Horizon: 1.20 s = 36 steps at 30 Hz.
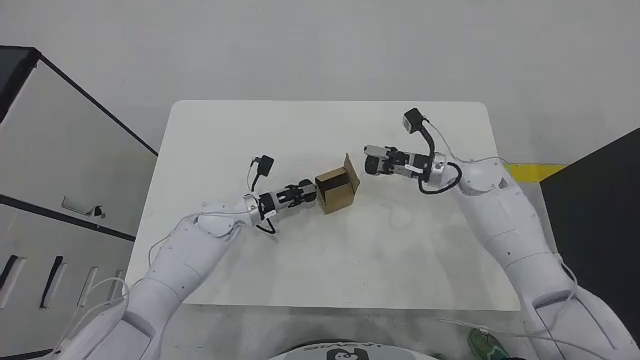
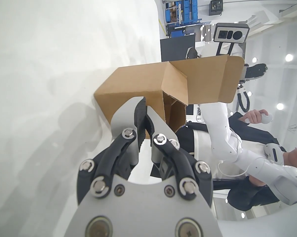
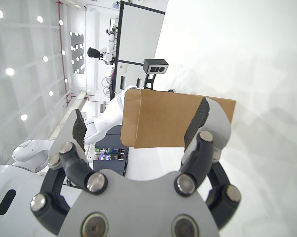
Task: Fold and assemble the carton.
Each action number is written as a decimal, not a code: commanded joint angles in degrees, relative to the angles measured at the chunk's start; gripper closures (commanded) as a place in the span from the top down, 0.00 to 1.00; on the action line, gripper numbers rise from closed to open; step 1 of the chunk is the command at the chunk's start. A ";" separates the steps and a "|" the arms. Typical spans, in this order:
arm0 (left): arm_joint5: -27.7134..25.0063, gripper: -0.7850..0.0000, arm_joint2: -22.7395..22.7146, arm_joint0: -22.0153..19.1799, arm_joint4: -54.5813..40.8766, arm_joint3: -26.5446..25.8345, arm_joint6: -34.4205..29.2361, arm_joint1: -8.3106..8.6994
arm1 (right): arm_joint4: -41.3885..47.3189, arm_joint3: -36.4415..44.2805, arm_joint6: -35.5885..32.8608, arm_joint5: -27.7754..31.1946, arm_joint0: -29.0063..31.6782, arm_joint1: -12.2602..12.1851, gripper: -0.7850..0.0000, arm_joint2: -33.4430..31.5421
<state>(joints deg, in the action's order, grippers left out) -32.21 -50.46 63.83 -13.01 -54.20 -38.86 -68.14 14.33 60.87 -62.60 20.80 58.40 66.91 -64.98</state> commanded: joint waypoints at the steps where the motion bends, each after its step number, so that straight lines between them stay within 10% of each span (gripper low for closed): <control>1: 0.00 0.00 0.00 0.00 0.00 0.00 0.00 0.00 | -3.27 2.67 -1.43 -4.48 -0.04 -0.81 1.00 -1.24; 8: 0.00 0.00 0.00 0.00 0.00 0.00 0.00 0.00 | -12.86 10.58 -4.09 -13.55 0.04 -2.18 1.00 -1.19; 36: 0.00 0.00 0.00 0.00 0.00 0.00 0.00 0.00 | -21.27 15.24 -14.67 -14.20 -6.30 -2.91 1.00 1.98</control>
<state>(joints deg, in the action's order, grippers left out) -32.21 -50.46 63.83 -13.01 -54.20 -38.86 -68.14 -6.93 76.11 -77.25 6.59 52.11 64.01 -63.00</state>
